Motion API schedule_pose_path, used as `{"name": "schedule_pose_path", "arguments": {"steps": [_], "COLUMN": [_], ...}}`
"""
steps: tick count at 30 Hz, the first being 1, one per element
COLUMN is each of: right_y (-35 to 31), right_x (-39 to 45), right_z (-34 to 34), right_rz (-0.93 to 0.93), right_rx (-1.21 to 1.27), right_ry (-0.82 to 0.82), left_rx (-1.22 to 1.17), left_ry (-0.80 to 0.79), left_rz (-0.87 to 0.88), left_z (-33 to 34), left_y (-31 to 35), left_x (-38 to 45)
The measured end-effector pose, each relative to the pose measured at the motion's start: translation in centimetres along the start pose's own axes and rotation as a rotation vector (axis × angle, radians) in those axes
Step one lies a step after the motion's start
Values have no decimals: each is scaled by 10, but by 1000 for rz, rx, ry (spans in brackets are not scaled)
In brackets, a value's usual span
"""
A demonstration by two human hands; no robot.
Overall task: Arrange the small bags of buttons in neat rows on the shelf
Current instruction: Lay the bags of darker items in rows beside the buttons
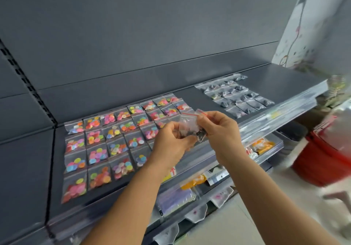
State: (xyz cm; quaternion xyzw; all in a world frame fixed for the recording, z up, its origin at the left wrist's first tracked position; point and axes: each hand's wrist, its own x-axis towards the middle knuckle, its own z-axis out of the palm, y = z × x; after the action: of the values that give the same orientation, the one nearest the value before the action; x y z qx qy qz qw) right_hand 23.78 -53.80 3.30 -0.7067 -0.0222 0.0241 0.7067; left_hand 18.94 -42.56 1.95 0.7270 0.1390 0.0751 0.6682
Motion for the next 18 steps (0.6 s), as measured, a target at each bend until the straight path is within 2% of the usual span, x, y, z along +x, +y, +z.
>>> {"name": "schedule_pose_path", "arguments": {"steps": [8,11,18], "right_y": [2,4,3], "right_x": [40,62,133], "right_z": [-83,-109,-167], "right_rz": [-16,-23,-55], "right_rx": [-64,-58,-71], "right_ry": [101,150,221], "left_rx": [213,193,36], "left_ry": [-180,-229,-233], "left_rz": [83,118,101], "left_z": [74,97,160], "left_y": [11,17,26], "left_x": [39,56,121]}}
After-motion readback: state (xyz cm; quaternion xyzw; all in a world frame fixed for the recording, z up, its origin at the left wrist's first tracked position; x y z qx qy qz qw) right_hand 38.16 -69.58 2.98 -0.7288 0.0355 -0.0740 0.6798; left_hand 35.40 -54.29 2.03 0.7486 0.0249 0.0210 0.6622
